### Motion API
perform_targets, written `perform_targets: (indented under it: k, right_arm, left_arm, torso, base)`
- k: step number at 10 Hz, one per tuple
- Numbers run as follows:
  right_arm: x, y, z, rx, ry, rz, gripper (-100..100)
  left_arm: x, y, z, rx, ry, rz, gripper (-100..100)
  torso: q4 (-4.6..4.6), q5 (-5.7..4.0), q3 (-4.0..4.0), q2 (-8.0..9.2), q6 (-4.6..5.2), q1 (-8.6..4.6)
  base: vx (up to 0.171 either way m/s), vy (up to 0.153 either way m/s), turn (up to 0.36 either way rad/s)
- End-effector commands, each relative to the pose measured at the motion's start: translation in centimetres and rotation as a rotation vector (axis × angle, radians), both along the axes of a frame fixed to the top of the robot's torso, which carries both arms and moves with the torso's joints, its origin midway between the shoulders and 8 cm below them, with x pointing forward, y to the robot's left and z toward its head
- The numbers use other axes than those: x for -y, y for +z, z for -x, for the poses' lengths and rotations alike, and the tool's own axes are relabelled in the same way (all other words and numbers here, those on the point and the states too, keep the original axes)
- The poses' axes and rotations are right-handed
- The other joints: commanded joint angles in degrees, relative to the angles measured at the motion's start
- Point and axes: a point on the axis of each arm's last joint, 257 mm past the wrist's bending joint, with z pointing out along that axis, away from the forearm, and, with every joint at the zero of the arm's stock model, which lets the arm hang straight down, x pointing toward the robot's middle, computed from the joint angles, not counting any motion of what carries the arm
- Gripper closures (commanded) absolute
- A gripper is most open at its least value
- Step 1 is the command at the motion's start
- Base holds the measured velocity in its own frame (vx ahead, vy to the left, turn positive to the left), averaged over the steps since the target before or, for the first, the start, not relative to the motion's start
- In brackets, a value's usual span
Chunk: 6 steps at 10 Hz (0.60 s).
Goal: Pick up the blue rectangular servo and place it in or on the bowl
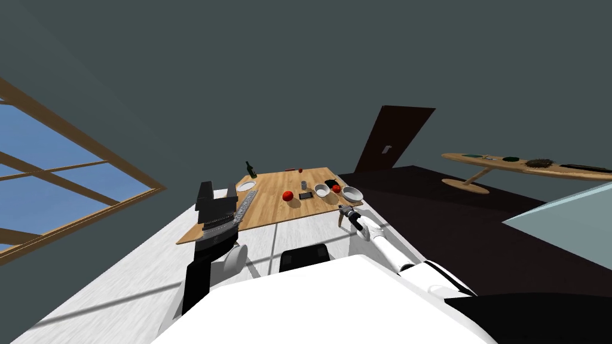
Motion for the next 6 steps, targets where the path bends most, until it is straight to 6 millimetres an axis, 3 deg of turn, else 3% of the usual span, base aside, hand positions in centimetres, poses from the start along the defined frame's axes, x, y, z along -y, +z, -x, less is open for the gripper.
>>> perform_targets:
  k: [1, 6]
  right_arm:
    - [1.4, 0.6, 0.3, -0.002, 0.012, 0.010, 100]
    - [5.0, 2.2, 0.9, -0.010, 0.037, 0.039, 100]
  left_arm:
    - [0.0, 0.0, 0.0, 0.000, 0.000, 0.000, 0]
    - [0.0, 0.0, 0.0, 0.000, 0.000, 0.000, 0]
  torso:
    - [0.00, 0.00, 0.00, 0.00, 0.00, 0.00]
    - [-0.01, 0.01, -0.03, -0.04, -0.03, 0.09]
  base:
    - [-0.052, -0.040, -0.020]
    - [-0.041, -0.020, -0.017]
